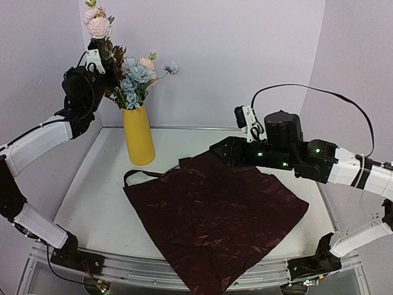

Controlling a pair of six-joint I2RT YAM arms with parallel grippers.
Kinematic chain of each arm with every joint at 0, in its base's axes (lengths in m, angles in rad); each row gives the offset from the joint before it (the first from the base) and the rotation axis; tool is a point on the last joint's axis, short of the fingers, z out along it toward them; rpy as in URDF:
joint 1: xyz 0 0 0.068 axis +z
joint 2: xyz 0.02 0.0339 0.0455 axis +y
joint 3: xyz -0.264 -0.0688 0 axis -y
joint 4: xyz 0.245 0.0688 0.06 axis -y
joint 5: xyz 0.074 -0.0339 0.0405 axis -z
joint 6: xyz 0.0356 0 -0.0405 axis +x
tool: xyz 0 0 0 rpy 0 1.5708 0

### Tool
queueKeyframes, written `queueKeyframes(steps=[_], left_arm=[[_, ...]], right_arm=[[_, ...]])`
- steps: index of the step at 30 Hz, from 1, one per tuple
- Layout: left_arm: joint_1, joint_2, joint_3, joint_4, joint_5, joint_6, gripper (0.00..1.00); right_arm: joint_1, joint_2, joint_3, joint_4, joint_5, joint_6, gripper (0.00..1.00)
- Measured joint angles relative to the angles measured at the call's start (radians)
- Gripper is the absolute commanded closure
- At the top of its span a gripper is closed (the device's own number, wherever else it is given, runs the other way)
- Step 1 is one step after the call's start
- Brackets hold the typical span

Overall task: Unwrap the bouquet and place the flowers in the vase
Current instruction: Insert the fake flower into the vase.

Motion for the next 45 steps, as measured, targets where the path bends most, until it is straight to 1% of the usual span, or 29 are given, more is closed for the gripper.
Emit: queueKeyframes(steps=[8, 11, 15, 28, 36, 40, 41, 45], left_arm=[[0.0, -0.02, -0.064, 0.076, 0.025, -0.032, 1.0], [0.0, -0.03, -0.105, 0.081, 0.041, -0.054, 1.0], [0.001, -0.023, -0.159, 0.053, 0.051, -0.071, 1.0], [0.003, -0.017, -0.167, 0.032, 0.077, -0.071, 1.0], [0.003, 0.061, -0.166, -0.073, 0.109, -0.072, 0.99], [0.003, 0.087, -0.165, -0.105, 0.12, -0.074, 0.94], [0.003, 0.089, -0.165, -0.111, 0.121, -0.077, 0.91], [0.005, 0.092, -0.155, -0.15, 0.122, -0.099, 0.74]], right_arm=[[0.0, 0.0, 0.0, -0.006, 0.014, 0.0, 0.42], [0.0, 0.001, 0.0, -0.01, 0.015, 0.0, 0.42], [0.0, 0.001, 0.0, -0.015, 0.016, 0.0, 0.42], [0.0, 0.008, 0.0, -0.016, 0.016, 0.0, 0.42], [-0.001, 0.009, 0.0, -0.016, 0.016, 0.0, 0.42], [-0.001, 0.011, 0.0, -0.016, 0.016, 0.0, 0.42], [-0.001, 0.012, 0.0, -0.016, 0.016, 0.0, 0.42], [-0.002, 0.016, 0.0, -0.017, 0.015, 0.0, 0.42]])
